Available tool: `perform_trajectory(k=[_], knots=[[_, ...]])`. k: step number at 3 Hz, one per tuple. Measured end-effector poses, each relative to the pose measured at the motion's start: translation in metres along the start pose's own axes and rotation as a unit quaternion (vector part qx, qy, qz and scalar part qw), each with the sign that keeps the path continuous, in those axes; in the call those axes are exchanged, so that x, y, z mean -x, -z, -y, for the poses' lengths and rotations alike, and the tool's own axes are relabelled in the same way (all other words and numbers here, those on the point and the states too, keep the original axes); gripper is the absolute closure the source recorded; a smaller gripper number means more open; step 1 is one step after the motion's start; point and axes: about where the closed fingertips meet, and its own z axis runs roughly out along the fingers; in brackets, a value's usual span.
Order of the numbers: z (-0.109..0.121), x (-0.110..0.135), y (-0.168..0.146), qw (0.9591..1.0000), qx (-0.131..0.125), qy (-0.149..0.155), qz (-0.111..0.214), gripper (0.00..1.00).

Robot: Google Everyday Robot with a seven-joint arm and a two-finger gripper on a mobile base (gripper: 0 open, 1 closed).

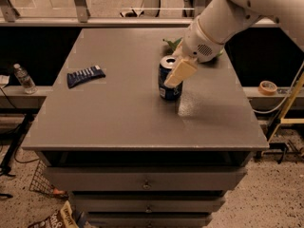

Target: Move pepsi can near rxbar blueberry

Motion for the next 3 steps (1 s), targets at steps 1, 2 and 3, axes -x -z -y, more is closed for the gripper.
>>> perform_trajectory(k=[1, 2, 3], knots=[[-0.002, 0.015, -0.001, 0.9998, 0.005, 0.005, 0.018, 0.69], [-0.007, 0.041, 0.019, 0.9981, 0.010, 0.025, 0.055, 0.98], [-0.008, 0.041, 0.017, 0.9982, 0.010, 0.025, 0.053, 1.00]])
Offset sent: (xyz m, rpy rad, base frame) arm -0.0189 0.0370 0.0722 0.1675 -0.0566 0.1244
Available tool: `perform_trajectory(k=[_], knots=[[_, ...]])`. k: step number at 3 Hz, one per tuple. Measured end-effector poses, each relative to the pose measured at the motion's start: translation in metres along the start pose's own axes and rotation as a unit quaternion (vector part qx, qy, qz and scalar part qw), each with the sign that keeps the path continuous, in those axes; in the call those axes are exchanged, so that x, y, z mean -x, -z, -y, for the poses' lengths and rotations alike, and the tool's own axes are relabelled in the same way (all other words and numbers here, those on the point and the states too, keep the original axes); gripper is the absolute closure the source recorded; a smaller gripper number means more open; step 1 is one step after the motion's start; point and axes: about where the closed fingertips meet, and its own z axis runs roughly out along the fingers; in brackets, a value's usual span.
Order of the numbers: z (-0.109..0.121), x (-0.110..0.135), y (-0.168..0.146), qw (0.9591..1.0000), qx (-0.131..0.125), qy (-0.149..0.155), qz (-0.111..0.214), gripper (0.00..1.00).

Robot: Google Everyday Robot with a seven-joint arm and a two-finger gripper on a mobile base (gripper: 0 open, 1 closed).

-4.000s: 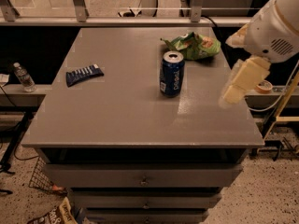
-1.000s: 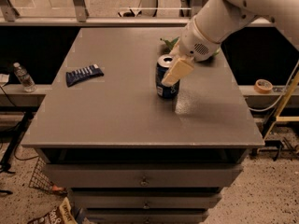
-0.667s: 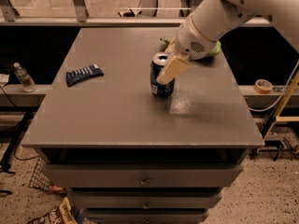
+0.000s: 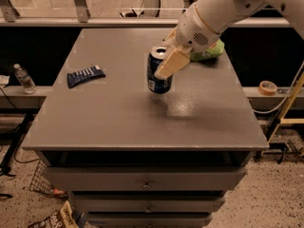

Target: Move pepsi can near rxbar blueberry

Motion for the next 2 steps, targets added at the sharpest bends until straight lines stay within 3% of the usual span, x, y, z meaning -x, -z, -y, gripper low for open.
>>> perform_trajectory(k=[1, 2], knots=[[0.004, 0.014, -0.003, 0.9998, -0.007, -0.004, 0.015, 1.00], [0.018, 0.053, -0.006, 0.9991, -0.005, 0.017, 0.038, 1.00]])
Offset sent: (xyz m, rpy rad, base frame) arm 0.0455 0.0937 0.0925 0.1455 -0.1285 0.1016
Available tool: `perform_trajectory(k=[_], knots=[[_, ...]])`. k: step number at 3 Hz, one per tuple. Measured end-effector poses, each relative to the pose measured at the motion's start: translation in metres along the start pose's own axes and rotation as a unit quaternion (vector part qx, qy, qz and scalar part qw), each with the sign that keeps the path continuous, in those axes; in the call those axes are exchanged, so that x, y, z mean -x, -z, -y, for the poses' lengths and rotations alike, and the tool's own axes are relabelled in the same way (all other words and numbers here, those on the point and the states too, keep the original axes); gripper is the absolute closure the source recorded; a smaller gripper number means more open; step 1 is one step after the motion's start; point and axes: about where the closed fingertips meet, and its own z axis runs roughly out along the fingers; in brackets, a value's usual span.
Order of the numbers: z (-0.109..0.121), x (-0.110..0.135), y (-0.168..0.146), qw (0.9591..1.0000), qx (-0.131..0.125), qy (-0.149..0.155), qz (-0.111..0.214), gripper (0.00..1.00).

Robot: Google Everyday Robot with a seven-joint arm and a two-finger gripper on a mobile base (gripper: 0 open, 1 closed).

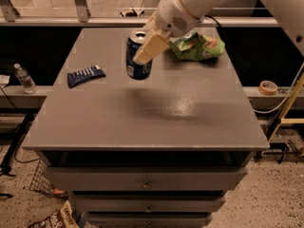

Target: Move pepsi can near rxbar blueberry

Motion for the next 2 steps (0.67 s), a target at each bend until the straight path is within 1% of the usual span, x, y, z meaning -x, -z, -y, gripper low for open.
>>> perform_trajectory(k=[1, 2], knots=[[0.020, 0.046, -0.008, 0.9999, 0.004, 0.011, 0.011, 1.00], [0.030, 0.067, -0.034, 0.9996, 0.020, 0.009, -0.020, 1.00]])
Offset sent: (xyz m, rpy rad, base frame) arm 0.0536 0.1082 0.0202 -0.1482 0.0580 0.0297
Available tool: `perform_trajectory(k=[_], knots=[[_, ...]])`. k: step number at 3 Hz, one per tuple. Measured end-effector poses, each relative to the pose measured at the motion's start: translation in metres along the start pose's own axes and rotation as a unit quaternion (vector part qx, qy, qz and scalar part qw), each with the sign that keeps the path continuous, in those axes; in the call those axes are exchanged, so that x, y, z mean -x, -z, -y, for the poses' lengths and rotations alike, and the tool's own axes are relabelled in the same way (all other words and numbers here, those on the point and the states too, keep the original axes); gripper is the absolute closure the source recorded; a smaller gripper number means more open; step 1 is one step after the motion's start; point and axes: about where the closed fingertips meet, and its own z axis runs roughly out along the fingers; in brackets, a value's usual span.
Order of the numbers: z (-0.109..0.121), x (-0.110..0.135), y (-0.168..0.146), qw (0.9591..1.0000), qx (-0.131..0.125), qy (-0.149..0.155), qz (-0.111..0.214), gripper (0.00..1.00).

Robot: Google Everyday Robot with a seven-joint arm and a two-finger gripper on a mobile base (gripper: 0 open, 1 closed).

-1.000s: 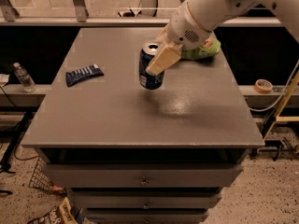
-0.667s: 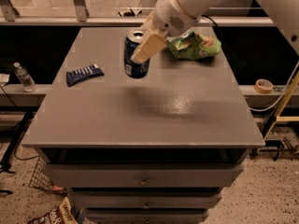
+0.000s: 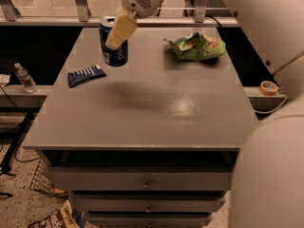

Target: Move pepsi can near rxbar blueberry

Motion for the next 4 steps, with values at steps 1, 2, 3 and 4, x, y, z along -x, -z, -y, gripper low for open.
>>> perform_trajectory(k=[1, 2, 3, 4], knots=[[0.002, 0.000, -0.040, 0.9976, 0.023, -0.009, -0.065, 1.00], [0.002, -0.003, -0.067, 0.9942, 0.037, -0.015, -0.100, 1.00], [0.005, 0.001, -0.084, 0.9944, 0.048, -0.017, -0.093, 1.00], [0.005, 0.010, -0.094, 0.9960, 0.050, -0.014, -0.073, 1.00]])
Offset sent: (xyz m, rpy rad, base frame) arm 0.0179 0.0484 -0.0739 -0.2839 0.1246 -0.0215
